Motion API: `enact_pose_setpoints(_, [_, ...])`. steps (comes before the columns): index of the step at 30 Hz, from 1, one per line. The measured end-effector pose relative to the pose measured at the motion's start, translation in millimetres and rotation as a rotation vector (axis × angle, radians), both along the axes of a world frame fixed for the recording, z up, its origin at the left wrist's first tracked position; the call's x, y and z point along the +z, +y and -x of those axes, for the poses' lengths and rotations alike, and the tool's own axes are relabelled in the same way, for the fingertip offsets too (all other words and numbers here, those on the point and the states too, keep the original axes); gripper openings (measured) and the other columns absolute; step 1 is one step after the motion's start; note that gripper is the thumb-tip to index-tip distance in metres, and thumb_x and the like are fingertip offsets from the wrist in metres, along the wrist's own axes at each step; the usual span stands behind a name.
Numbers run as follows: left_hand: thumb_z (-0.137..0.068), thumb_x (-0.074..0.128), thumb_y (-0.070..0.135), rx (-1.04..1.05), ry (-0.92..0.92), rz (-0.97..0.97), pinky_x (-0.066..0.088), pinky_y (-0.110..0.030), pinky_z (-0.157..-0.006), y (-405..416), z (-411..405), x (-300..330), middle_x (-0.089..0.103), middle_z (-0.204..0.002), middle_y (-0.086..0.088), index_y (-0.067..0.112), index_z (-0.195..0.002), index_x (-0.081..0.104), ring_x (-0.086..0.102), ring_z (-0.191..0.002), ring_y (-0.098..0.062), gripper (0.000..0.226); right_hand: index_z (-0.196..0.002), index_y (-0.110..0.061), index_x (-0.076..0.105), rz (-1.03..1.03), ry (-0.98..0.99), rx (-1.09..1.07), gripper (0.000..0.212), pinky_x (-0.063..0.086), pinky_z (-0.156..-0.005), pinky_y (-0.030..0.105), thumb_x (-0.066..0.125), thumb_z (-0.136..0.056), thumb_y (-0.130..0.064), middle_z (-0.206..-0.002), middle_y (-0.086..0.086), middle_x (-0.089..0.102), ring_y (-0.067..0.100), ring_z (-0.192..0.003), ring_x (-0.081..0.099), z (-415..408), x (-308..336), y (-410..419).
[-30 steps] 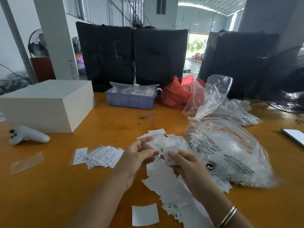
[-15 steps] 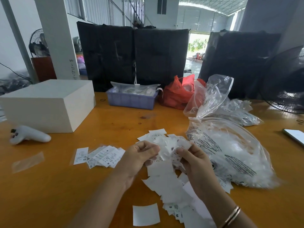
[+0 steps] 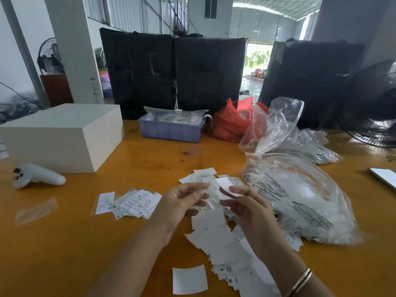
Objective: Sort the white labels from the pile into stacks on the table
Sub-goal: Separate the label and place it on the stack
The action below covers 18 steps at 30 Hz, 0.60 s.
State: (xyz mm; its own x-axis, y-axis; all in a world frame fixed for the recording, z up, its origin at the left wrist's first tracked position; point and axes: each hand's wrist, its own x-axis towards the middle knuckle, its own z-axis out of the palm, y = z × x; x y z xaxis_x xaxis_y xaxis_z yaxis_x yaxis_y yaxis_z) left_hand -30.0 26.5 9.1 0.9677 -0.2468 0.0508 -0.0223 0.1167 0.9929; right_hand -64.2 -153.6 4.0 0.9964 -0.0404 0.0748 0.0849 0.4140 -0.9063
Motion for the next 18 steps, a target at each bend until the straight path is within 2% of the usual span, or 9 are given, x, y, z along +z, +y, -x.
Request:
enact_pose_setpoints(2, [-0.087,0.066,0.019,0.009,0.000,-0.012,0.050,-0.014,-0.059,-0.2,-0.3,0.1,0.075,-0.088,0.006,0.038,-0.089,0.076,0.069,-0.073,-0.005,0.022,-0.076,-0.013,0.075,0.014,0.011,-0.009,0.019,0.050,-0.081,0.036,0.058,-0.083,-0.016,-0.092,0.015,0.072,0.027,-0.082,0.071,-0.2,-0.2,0.8])
enact_pose_setpoints(4, [-0.079,0.072,0.024,0.012,-0.002,-0.018,0.050,-0.014,-0.061,-0.2,-0.1,-0.1,0.074,-0.087,0.009,0.037,-0.090,0.076,0.069,-0.072,-0.005,0.017,-0.076,-0.013,0.074,0.102,0.028,-0.068,0.021,0.055,-0.072,0.031,0.071,-0.077,-0.033,-0.084,0.012,0.073,0.026,-0.083,0.072,-0.3,0.4,2.7])
enact_pose_setpoints(5, [-0.075,0.074,0.027,0.010,-0.006,-0.015,0.051,-0.015,-0.061,0.1,-0.6,-0.6,0.074,-0.085,0.010,0.036,-0.090,0.076,0.068,-0.072,-0.005,0.018,-0.077,-0.014,0.074,0.157,0.037,-0.093,0.021,0.056,-0.066,0.027,0.074,-0.072,-0.035,-0.086,0.012,0.073,0.025,-0.083,0.072,-0.7,-0.4,3.2])
enact_pose_setpoints(7, [-0.077,0.074,0.025,0.008,-0.007,-0.008,0.051,-0.015,-0.062,0.9,-2.3,-2.3,0.073,-0.082,0.010,0.035,-0.091,0.076,0.068,-0.072,-0.005,0.018,-0.079,-0.018,0.074,0.203,0.030,-0.103,0.010,0.056,-0.064,0.025,0.072,-0.073,-0.025,-0.091,0.011,0.074,0.023,-0.084,0.072,-0.9,-1.2,4.6])
enact_pose_setpoints(8, [-0.079,0.073,0.023,0.012,-0.010,-0.007,0.051,-0.015,-0.063,1.4,-2.9,-2.5,0.072,-0.080,0.011,0.035,-0.091,0.076,0.068,-0.072,-0.005,0.018,-0.084,-0.021,0.074,0.205,0.020,-0.083,0.011,0.056,-0.068,0.027,0.071,-0.073,-0.023,-0.093,0.009,0.074,0.023,-0.087,0.072,-0.5,-1.2,5.0])
enact_pose_setpoints(10, [-0.077,0.074,0.025,0.023,-0.018,-0.010,0.051,-0.015,-0.063,1.7,-3.7,-2.3,0.071,-0.080,0.011,0.037,-0.090,0.075,0.068,-0.073,-0.006,0.018,-0.102,-0.024,0.071,0.193,-0.004,-0.008,0.031,0.054,-0.082,0.032,0.071,-0.071,-0.025,-0.100,0.004,0.074,0.022,-0.097,0.070,0.7,-1.0,3.2])
enact_pose_setpoints(12, [-0.073,0.074,0.029,0.031,-0.023,-0.011,0.051,-0.015,-0.063,1.9,-4.0,-2.0,0.072,-0.082,0.010,0.037,-0.090,0.075,0.068,-0.074,-0.006,0.018,-0.116,-0.025,0.063,0.218,-0.016,0.035,0.042,0.055,-0.081,0.027,0.072,-0.075,-0.017,-0.104,0.000,0.073,0.018,-0.101,0.069,1.4,-0.2,1.6])
enact_pose_setpoints(15, [-0.078,0.074,0.023,0.035,-0.028,-0.019,0.050,-0.013,-0.062,2.2,-4.1,-2.5,0.073,-0.085,0.009,0.033,-0.092,0.075,0.068,-0.074,-0.005,0.017,-0.112,-0.028,0.065,0.282,-0.010,-0.039,0.035,0.055,-0.069,0.019,0.067,-0.083,-0.008,-0.098,-0.003,0.075,0.012,-0.095,0.070,1.7,1.9,2.9])
enact_pose_setpoints(18, [-0.071,0.075,0.028,0.032,-0.034,-0.018,0.050,-0.013,-0.061,1.5,-3.1,-2.5,0.073,-0.084,0.010,0.033,-0.091,0.075,0.068,-0.074,-0.004,0.021,-0.094,-0.025,0.076,0.268,-0.043,-0.126,0.019,0.054,-0.066,0.020,0.067,-0.081,-0.013,-0.089,-0.003,0.075,0.008,-0.084,0.070,1.3,3.2,4.7])
